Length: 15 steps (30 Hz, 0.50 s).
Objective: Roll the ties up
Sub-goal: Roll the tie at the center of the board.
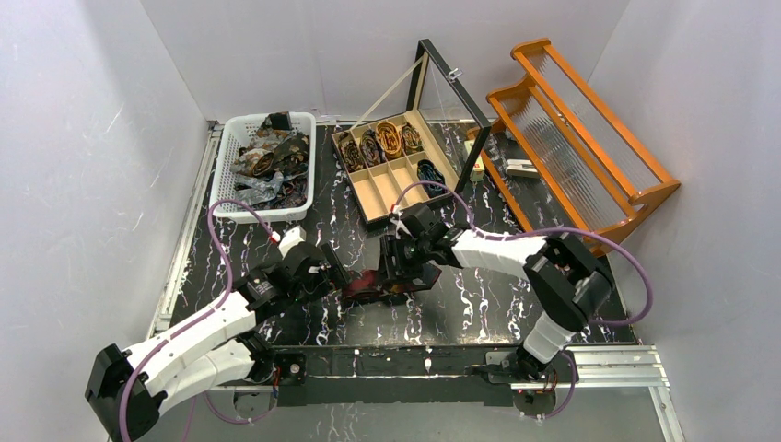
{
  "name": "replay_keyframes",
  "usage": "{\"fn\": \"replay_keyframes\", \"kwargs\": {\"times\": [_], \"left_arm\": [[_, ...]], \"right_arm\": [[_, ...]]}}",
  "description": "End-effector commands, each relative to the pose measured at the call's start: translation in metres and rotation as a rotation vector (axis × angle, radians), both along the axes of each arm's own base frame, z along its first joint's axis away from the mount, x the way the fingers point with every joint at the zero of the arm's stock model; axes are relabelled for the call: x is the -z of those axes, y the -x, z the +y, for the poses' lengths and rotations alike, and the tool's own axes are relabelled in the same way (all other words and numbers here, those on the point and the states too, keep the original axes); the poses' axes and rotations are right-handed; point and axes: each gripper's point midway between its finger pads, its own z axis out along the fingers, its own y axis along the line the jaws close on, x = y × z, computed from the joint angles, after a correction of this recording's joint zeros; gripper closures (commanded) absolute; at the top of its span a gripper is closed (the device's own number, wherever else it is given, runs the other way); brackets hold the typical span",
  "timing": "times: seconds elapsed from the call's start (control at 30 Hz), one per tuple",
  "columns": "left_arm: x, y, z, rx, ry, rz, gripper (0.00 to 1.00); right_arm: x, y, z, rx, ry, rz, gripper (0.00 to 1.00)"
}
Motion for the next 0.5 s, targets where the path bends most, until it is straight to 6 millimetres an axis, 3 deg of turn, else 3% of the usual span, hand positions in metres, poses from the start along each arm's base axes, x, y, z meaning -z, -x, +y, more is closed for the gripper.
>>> {"fn": "replay_keyframes", "kwargs": {"times": [0.0, 0.1, 0.2, 0.3, 0.47], "left_arm": [[0.0, 0.0, 0.015, -0.048, -0.038, -0.006, 0.02], [-0.001, 0.0, 0.023, -0.084, -0.053, -0.015, 0.02], [-0.002, 0.0, 0.033, -0.132, -0.072, -0.024, 0.02], [-0.003, 0.0, 0.036, -0.146, -0.07, -0.033, 0.02], [-0.005, 0.001, 0.037, -0.144, -0.069, -0.036, 0.02]], "right_arm": [[-0.056, -0.023, 0.01, -0.064, -0.11, -0.255, 0.36], [-0.082, -0.025, 0.014, -0.199, -0.238, -0.492, 0.29], [-0.089, -0.019, 0.013, -0.385, -0.326, -0.783, 0.13], [-0.096, -0.01, 0.015, -0.584, -0.397, -1.07, 0.06], [-0.079, 0.002, 0.029, -0.862, -0.404, -1.19, 0.02]]}}
